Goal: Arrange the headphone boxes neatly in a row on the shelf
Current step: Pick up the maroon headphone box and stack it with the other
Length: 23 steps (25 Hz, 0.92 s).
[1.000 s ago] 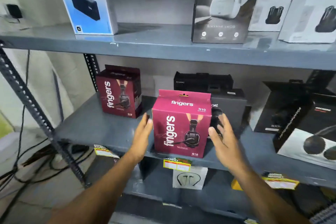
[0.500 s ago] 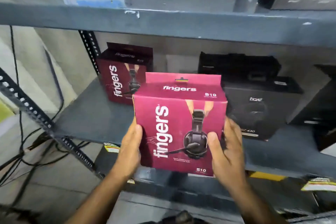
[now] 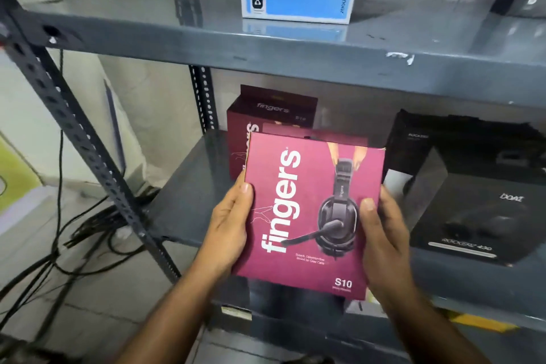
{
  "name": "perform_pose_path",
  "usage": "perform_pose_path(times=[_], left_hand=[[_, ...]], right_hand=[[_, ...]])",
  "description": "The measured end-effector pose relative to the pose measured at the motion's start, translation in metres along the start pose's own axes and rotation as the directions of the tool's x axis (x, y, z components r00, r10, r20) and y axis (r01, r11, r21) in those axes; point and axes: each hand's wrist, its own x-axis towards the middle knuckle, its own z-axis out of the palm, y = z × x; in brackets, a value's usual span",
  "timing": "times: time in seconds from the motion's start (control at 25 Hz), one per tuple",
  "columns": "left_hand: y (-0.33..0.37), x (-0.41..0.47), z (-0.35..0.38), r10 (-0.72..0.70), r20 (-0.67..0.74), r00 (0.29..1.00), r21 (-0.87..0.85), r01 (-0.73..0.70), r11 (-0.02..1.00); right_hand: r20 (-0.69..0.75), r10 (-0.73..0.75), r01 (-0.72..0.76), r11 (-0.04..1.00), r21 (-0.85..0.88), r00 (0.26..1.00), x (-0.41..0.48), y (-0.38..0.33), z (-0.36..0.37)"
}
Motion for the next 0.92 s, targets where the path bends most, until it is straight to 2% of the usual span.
perform_pose_path(times=[0.08,0.2,0.28,0.4,0.6,0.92], left_hand=[[-0.001,0.008,-0.014,0.029,0.015,0.999,-0.001,-0.029,1.0],[-0.007,0.02,-0.03,0.091,0.009,0.996,0.029,-0.092,0.995],[-0.014,0.03,-0.04,0.11,-0.023,0.994,0.081,-0.108,0.991],[-0.022,0.053,-0.05,0.156,-0.044,0.987,0.203,-0.144,0.969],[-0.037,0.082,-0.059,0.087,-0.086,0.992,0.243,-0.064,0.968],[-0.049,0.083,-0.065,0.096,-0.077,0.992,0.217,-0.077,0.973]], right_hand=[[-0.005,-0.036,0.035,0.999,-0.023,0.999,0.004,0.004,0.014],[0.114,-0.037,0.038,0.999,-0.009,0.993,0.012,0.018,0.034],[0.171,-0.019,0.019,1.0,-0.001,0.985,0.018,0.033,0.05],[0.161,0.032,-0.024,0.998,-0.051,0.986,0.035,0.054,0.073],[0.157,0.099,-0.077,0.987,-0.142,0.983,0.053,0.07,0.09],[0.187,0.133,-0.09,0.971,-0.22,0.973,0.049,0.068,0.09]])
